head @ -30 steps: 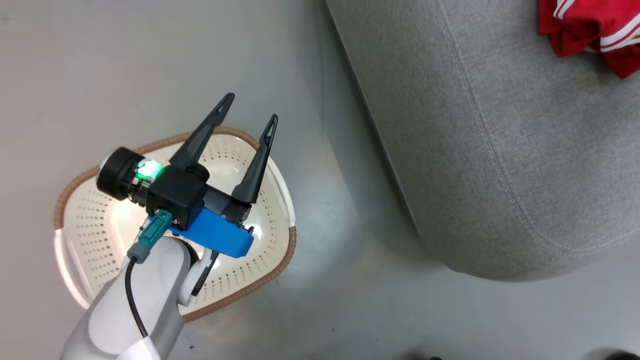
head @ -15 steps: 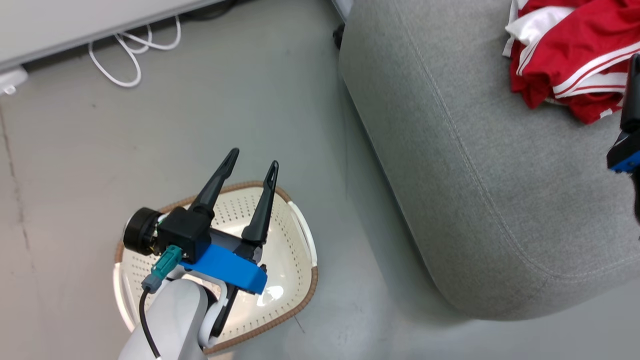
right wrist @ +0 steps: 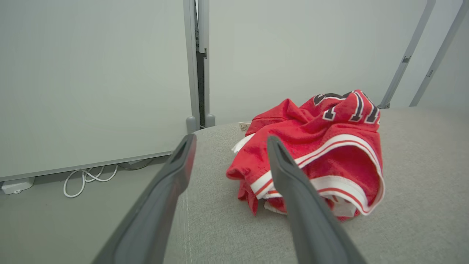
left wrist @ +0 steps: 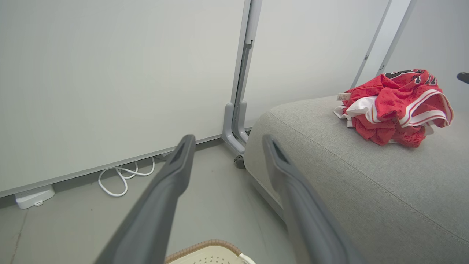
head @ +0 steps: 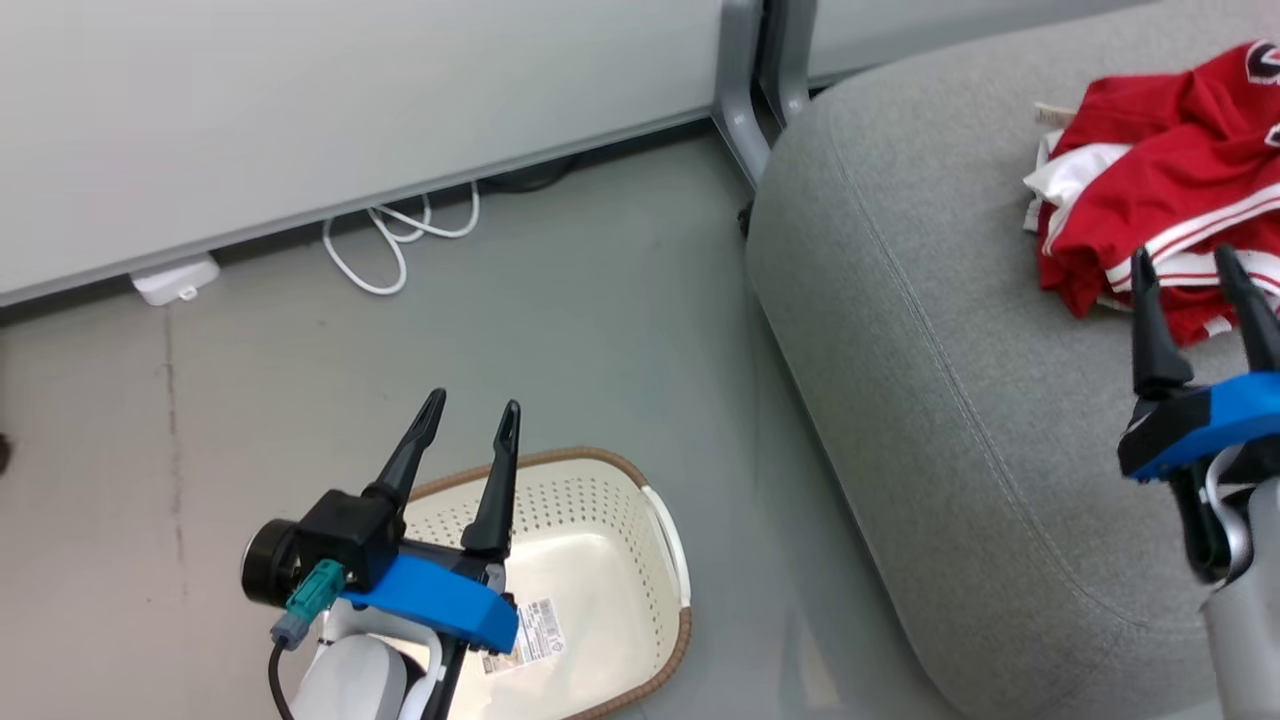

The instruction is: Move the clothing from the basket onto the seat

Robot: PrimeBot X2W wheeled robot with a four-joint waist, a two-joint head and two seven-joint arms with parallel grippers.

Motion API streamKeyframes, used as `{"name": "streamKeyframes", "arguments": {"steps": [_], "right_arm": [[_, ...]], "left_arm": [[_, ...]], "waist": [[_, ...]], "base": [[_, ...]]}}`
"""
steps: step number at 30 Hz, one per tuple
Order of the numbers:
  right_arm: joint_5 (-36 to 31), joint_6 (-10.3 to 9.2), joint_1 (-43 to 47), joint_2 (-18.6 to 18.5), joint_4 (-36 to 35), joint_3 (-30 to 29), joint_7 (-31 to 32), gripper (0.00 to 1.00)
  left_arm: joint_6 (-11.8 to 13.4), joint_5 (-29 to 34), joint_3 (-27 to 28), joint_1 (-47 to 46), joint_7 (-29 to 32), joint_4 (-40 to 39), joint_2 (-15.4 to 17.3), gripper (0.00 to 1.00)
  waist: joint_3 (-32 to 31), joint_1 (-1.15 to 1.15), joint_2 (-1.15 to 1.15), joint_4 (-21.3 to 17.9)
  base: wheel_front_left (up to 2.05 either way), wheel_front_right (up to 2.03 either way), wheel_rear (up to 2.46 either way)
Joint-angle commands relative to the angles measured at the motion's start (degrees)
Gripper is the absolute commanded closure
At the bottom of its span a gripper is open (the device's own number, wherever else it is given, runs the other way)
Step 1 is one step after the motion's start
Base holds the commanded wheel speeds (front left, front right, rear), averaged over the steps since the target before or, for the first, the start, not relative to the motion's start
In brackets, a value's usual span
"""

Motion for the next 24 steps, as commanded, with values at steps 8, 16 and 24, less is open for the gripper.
{"name": "streamKeyframes", "arguments": {"steps": [8,16,24], "right_arm": [[-2.0,0.01,8.9,3.1,-8.2,-0.4,2.1,0.0],[-3.7,0.01,15.9,6.6,-14.5,0.0,3.8,0.0],[-5.0,0.01,21.1,9.6,-18.1,1.2,4.3,0.0]], "left_arm": [[-0.4,1.3,4.2,3.3,-0.3,0.8,-1.3,0.0],[-0.4,1.9,7.8,5.5,-0.3,2.1,-2.4,0.0],[-0.4,1.9,10.5,6.3,-0.3,4.4,-2.7,0.0]], "waist": [[-5.3,0.01,0.0,5.2],[-8.2,0.01,0.0,9.4],[-9.7,0.01,0.0,12.2]], "base": [[0.0,0.0,0.0],[0.0,0.0,0.0],[0.0,0.0,0.0]]}}
